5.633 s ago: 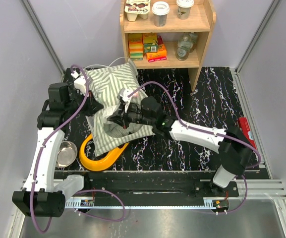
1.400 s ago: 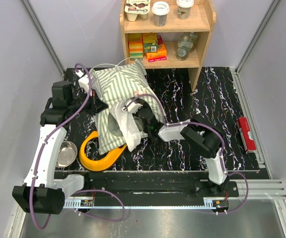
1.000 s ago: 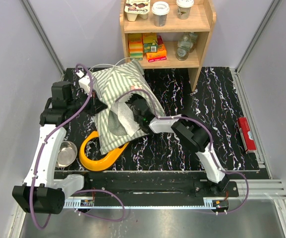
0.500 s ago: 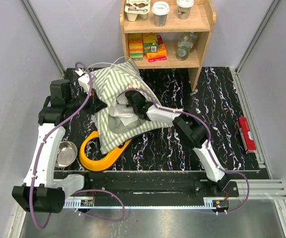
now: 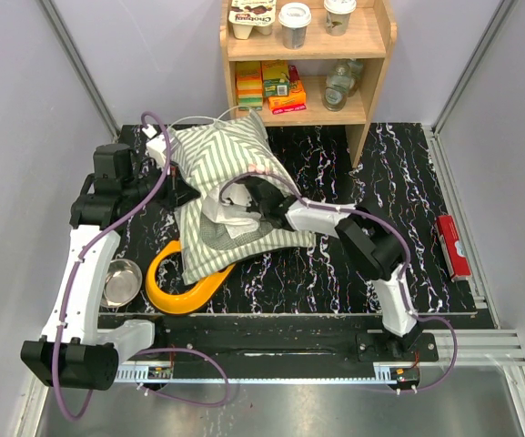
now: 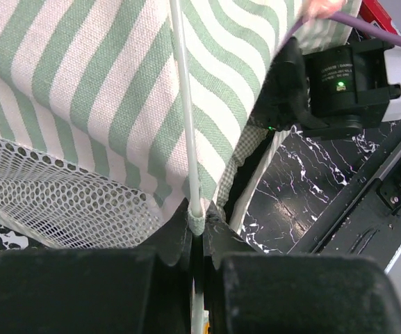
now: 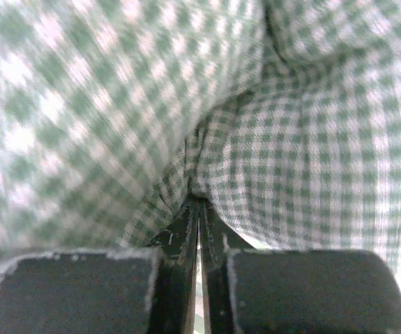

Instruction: Set up the pet tent

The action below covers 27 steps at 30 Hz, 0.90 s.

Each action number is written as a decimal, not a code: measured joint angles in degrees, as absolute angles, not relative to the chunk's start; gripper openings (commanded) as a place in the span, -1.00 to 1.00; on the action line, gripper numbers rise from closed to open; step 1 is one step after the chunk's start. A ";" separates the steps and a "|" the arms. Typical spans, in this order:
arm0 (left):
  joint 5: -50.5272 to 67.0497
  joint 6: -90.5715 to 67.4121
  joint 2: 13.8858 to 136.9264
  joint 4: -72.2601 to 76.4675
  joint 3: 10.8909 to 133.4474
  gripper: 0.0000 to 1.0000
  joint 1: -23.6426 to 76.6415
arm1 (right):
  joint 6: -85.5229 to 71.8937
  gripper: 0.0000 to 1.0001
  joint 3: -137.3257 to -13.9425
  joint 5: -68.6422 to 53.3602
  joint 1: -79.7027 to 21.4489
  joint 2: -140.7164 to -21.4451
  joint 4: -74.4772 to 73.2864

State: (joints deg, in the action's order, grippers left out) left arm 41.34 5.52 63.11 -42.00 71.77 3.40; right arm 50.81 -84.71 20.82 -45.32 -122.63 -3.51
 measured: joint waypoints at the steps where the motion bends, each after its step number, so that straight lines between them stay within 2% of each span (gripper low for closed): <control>1: 41.47 5.52 63.11 -42.00 71.77 -1.00 3.49 | 51.16 -0.78 -82.00 21.50 -45.36 -121.08 0.16; 7: 43.11 5.50 63.11 -42.15 71.77 -1.00 3.62 | 55.92 -0.76 -70.54 23.38 -47.46 -114.02 19.90; 13: 43.31 5.54 63.11 -42.44 71.77 -1.00 3.64 | 62.48 -0.51 -68.66 23.44 -50.13 -113.67 39.81; 20: 43.29 5.54 63.11 -42.24 71.77 -1.00 3.46 | 67.61 -0.67 -80.16 26.65 -48.10 -123.48 51.81; 22: 43.22 5.54 63.11 -41.74 71.77 -1.00 3.49 | 68.34 -0.74 -84.90 27.57 -46.52 -127.87 52.21; 27: 43.13 5.54 63.11 -41.54 71.77 -1.00 3.51 | 68.27 -0.78 -89.71 27.64 -44.36 -133.75 46.65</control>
